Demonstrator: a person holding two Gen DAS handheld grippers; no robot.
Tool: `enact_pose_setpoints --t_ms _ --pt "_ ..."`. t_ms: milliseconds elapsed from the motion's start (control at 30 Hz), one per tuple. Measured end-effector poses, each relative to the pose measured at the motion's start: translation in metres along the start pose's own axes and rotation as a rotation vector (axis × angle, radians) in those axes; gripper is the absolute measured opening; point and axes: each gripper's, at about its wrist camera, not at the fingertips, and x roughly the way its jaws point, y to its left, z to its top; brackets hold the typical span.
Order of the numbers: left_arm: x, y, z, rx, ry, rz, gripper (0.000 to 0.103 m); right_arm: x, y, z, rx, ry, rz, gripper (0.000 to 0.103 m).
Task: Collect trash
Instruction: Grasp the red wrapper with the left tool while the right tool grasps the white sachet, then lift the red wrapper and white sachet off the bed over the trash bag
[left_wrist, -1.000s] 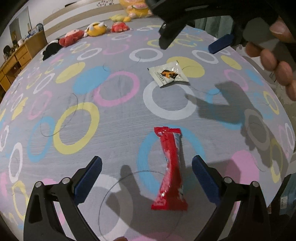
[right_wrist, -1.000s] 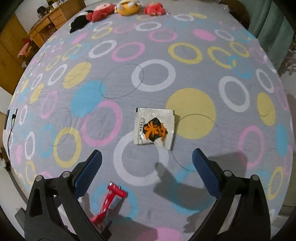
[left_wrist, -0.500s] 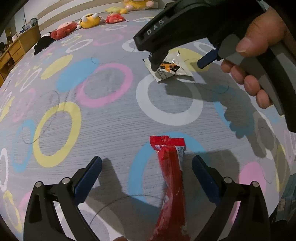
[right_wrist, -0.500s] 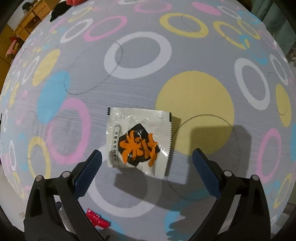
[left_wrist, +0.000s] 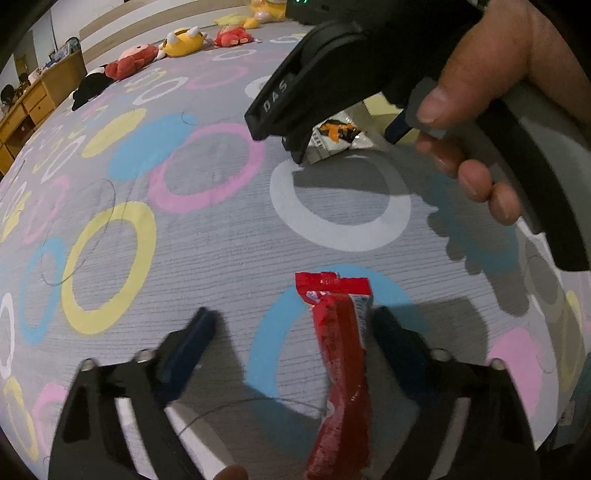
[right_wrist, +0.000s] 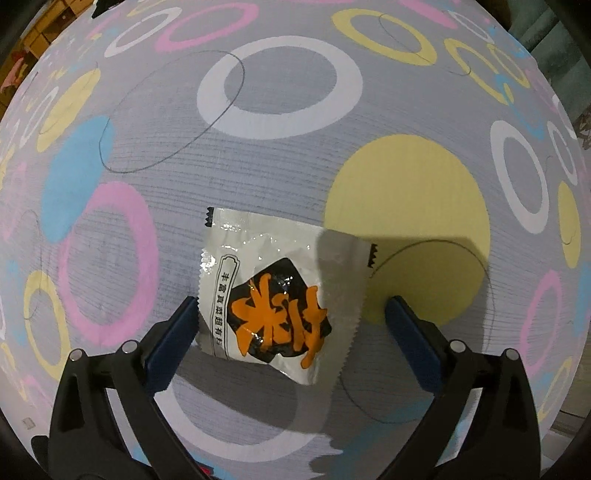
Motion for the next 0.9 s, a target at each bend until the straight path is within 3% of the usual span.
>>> enact_pose_setpoints --t_ms 167,233,433,500,533,567,833,900 --pt "-0.007 -0.002 -0.002 0.001 -0.004 -0.043 0.037 -0.001 0.016 0.0 -0.018 0.01 -0.003 0.082" --pt "-0.009 0.001 -0.003 -0.024 -0.005 -0.07 0.028 -0.001 0.021 0.0 -0.025 0.009 -0.002 0.075" --pt "-0.014 0.007 -0.011 -0.059 -0.016 -0.138 0.024 -0.005 0.032 0.001 -0.049 -0.007 -0.009 0.049" --pt "-0.015 0.007 -0.012 -0.054 -0.021 -0.146 0.024 -0.007 0.033 0.002 -0.053 -0.017 -0.015 0.036" --pt "-0.015 0.008 -0.012 -0.051 -0.024 -0.152 0.024 -0.008 0.033 0.003 -0.054 -0.024 -0.02 0.022" --pt "-0.016 0.008 -0.013 -0.045 -0.027 -0.152 0.024 -0.009 0.034 0.002 -0.053 -0.031 -0.022 0.018" --pt "-0.022 0.012 -0.015 -0.046 -0.024 -0.168 0.024 -0.01 0.045 -0.001 -0.034 -0.049 -0.039 0.014" --pt "-0.025 0.013 -0.016 -0.044 -0.025 -0.165 0.024 -0.016 0.038 -0.015 -0.016 -0.057 -0.019 0.014"
